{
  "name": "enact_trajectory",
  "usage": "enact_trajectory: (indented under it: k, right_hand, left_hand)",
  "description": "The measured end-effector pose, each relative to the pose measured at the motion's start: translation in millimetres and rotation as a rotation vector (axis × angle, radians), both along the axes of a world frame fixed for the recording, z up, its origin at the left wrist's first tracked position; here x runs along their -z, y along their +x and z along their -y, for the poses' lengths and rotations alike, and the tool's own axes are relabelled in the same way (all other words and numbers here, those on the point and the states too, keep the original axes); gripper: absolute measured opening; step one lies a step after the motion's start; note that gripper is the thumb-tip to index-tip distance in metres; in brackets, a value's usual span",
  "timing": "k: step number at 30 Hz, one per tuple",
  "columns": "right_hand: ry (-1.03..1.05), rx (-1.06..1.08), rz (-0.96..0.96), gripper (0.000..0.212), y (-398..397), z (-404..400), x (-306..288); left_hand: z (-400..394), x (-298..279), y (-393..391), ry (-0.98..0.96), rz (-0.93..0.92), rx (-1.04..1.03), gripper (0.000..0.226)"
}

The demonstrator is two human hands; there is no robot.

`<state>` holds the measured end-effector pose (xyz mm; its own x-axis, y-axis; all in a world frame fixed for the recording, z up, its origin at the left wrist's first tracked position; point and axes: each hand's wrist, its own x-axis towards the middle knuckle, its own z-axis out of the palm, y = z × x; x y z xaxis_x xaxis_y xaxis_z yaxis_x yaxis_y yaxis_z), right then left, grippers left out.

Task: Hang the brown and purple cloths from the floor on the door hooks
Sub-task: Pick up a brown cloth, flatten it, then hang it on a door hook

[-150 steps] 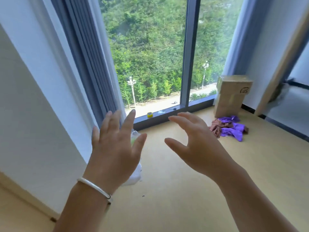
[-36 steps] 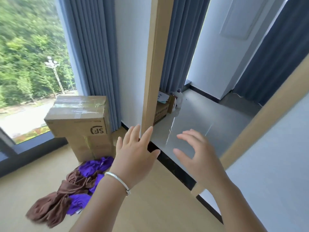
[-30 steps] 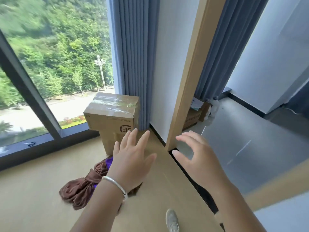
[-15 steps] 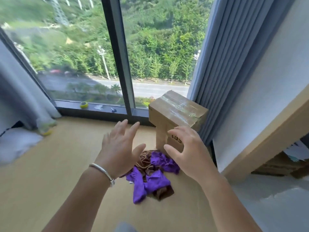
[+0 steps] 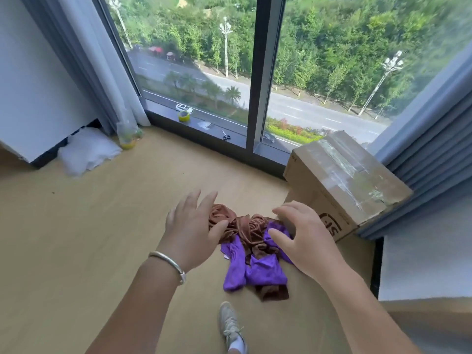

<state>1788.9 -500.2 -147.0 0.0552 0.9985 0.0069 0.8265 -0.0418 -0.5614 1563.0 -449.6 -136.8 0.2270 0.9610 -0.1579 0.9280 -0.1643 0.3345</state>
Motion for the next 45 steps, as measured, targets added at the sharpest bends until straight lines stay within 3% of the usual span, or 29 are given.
enact_trajectory:
  k: [7,15,23,30,37,42,45]
  right_hand:
    - [-0.161,-0.055,0.060,0.037,-11.7,-82.9,64.6]
    - [-0.317,-0.128,0.036,0.034,-25.4,-144.7,185.6]
    - [-0.450,-0.279,0.086,0.031,-34.1,-184.0,393.4]
    - [-0.530,-0.360,0.078,0.029,-15.2,-187.1,596.0]
    - [-0.413,-0.407,0.147,0.018,-1.4,-221.3,750.9]
    - [-0.209,-0.368,0.228,0.010,4.9,-284.7,815.9]
    - [-0.076,-0.390,0.175,0.007,4.3,-333.5,843.3]
  left_hand:
    - [-69.1,94.4,-32.6,-0.174,0.032,-0.134,0.066]
    - [-106.1,238.1,-44.8,-0.356,0.149,-0.239,0.060]
    - [-117.5,442.0,-47.0,-0.452,0.191,-0.275,0.053]
    - [-94.5,625.8,-25.9,-0.471,0.323,-0.456,0.036]
    - [-124.4,775.2,19.4,-0.410,0.401,-0.496,0.024]
    - [-198.8,849.8,42.2,-0.225,0.364,-0.437,0.017]
    - [-245.9,881.2,52.0,-0.111,0.297,-0.311,0.028]
